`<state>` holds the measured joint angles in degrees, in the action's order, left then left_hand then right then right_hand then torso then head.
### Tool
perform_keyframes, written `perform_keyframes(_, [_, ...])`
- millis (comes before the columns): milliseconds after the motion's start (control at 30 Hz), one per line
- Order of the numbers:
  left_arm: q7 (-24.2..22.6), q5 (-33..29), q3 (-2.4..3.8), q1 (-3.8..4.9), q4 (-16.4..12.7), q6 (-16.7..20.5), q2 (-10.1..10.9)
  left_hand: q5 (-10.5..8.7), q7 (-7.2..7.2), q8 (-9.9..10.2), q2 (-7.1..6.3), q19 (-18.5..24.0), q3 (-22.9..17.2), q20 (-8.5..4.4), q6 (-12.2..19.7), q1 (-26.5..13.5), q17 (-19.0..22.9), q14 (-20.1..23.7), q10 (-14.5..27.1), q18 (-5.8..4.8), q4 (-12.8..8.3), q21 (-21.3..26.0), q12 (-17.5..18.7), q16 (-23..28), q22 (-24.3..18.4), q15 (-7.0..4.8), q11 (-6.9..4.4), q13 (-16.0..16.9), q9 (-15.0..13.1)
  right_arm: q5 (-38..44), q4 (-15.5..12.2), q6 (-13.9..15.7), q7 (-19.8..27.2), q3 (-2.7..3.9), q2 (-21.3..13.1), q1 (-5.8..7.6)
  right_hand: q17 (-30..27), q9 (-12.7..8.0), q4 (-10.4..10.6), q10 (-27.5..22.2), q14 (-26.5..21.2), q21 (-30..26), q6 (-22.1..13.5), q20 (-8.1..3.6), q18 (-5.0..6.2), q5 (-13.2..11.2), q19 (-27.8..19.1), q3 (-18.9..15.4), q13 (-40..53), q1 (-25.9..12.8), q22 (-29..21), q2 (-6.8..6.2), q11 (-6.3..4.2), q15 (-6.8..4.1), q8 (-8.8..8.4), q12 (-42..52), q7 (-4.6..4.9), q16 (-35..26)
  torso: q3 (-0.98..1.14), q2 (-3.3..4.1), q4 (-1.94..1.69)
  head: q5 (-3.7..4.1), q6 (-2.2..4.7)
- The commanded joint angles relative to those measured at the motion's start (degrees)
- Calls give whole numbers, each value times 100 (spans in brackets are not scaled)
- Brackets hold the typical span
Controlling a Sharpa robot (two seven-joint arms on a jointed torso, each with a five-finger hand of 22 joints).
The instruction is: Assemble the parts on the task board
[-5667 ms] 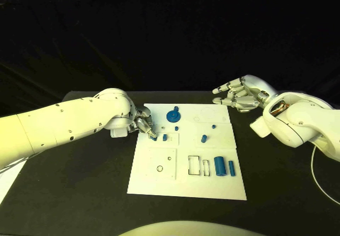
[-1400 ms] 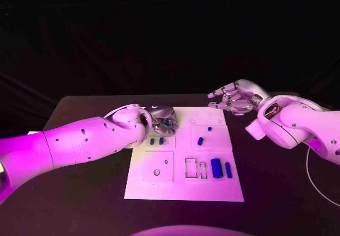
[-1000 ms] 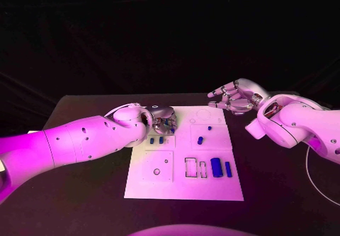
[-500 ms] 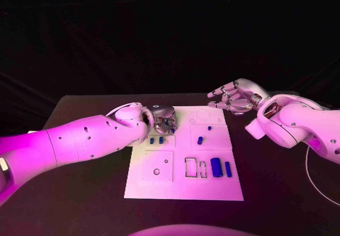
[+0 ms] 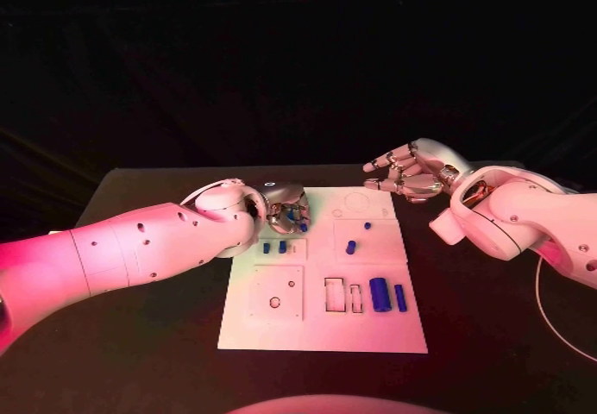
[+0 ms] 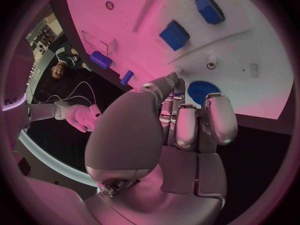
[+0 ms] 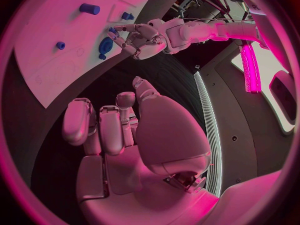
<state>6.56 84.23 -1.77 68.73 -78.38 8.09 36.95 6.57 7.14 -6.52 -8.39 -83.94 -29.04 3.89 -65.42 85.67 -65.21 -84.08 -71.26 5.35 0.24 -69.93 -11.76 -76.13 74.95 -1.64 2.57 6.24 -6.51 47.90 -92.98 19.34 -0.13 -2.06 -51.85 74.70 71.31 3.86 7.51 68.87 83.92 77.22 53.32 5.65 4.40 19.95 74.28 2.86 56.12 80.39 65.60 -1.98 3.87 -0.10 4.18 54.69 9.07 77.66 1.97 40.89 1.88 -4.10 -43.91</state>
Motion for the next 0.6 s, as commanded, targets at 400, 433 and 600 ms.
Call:
perform_keyframes(400, [69, -836, 246, 62, -252, 30, 501, -2, 5, 57, -44, -152, -93, -9, -49, -215, 71, -166, 5, -116, -19, -14, 130, -11, 123, -16, 43, 0, 27, 15, -4, -75, 32, 0, -10, -9, 5, 8, 1, 8, 220, -32, 36, 8, 102, 31, -42, 42, 6, 14, -2, 44, -6, -44, 28, 19, 1, -17, 3, 1, -8, -12, 42])
perform_keyframes(433, [86, -854, 247, 62, -246, -6, 521, -3, 4, 59, -47, -151, -93, -8, -52, -232, 76, -165, 3, -116, -17, -14, 137, -10, 125, -16, 43, 0, 28, 15, -4, -75, 31, 0, -11, -9, 5, 8, 1, 8, 220, -32, 36, 8, 102, 31, -42, 42, 6, 14, -2, 44, -6, -44, 28, 19, 1, -17, 3, 1, -9, -15, 43])
perform_keyframes(600, [202, -926, 240, 64, -196, -239, 644, -7, -6, 73, -71, -145, -82, -4, -72, -345, 112, -156, -10, -114, 0, -11, 191, -2, 129, -17, 39, 3, 34, 15, -6, -76, 28, 0, -17, -9, 5, 8, 1, 8, 220, -32, 36, 8, 102, 31, -42, 42, 6, 14, -2, 44, -6, -44, 28, 19, 1, -17, 6, 0, -2, -26, 40])
